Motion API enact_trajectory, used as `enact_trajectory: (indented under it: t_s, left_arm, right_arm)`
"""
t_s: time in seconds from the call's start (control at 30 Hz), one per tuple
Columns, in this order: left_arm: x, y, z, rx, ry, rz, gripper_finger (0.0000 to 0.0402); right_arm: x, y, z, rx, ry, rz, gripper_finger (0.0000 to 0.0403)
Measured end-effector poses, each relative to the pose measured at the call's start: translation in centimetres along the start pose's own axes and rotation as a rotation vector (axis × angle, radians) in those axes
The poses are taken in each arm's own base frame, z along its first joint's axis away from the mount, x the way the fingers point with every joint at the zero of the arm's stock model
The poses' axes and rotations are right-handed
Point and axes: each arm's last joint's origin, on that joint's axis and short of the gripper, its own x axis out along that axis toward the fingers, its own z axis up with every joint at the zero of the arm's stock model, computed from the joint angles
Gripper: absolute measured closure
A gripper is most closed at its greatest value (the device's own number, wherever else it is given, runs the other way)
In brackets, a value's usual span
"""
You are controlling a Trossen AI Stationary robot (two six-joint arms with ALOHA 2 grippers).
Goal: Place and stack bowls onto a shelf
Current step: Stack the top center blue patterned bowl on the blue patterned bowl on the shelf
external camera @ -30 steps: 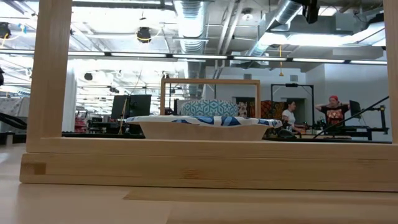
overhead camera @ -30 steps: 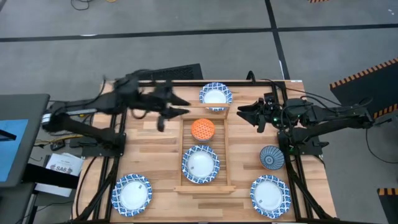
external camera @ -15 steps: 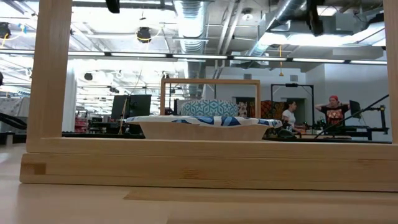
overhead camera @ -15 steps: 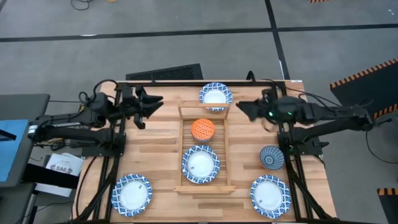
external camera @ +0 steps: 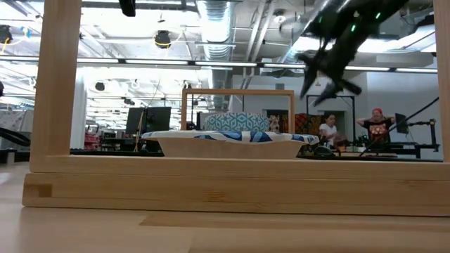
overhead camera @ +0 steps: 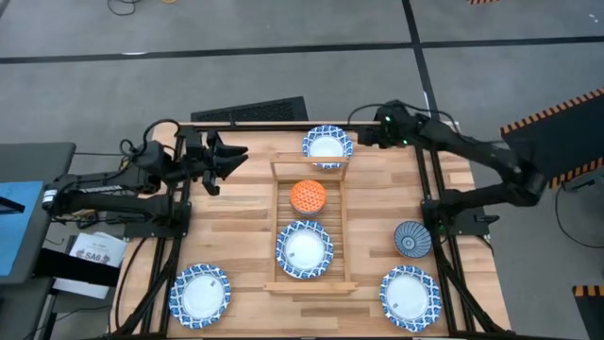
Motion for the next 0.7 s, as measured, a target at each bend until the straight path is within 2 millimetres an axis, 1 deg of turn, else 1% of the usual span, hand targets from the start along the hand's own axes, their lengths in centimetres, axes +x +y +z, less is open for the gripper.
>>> enact_trajectory:
  t_s: [0.17, 0.27, 0.43, 0.6, 0.7]
  left_arm:
    - [0.0, 0.0, 0.0, -0.011, 0.000, 0.000, 0.0291]
    - [0.0, 0.0, 0.0, -0.014, 0.000, 0.000, 0.0291]
    - [0.0, 0.0, 0.0, -0.019, 0.000, 0.000, 0.0291]
    - [0.0, 0.0, 0.0, -0.027, 0.000, 0.000, 0.0291]
    - [0.0, 0.0, 0.0, -0.028, -0.001, 0.001, 0.0291]
  right_arm:
    - [4.5, -2.7, 0.9, 0.095, 0.141, -0.021, 0.0182]
    - [6.7, -3.6, 1.1, 0.120, 0.173, -0.051, 0.0182]
    - [9.3, -3.4, 0.8, 0.141, 0.214, 0.004, 0.0182]
    - [11.6, -3.5, -0.3, 0.156, 0.271, -0.025, 0.0182]
    - [12.5, -3.8, -0.8, 0.158, 0.293, -0.043, 0.0182]
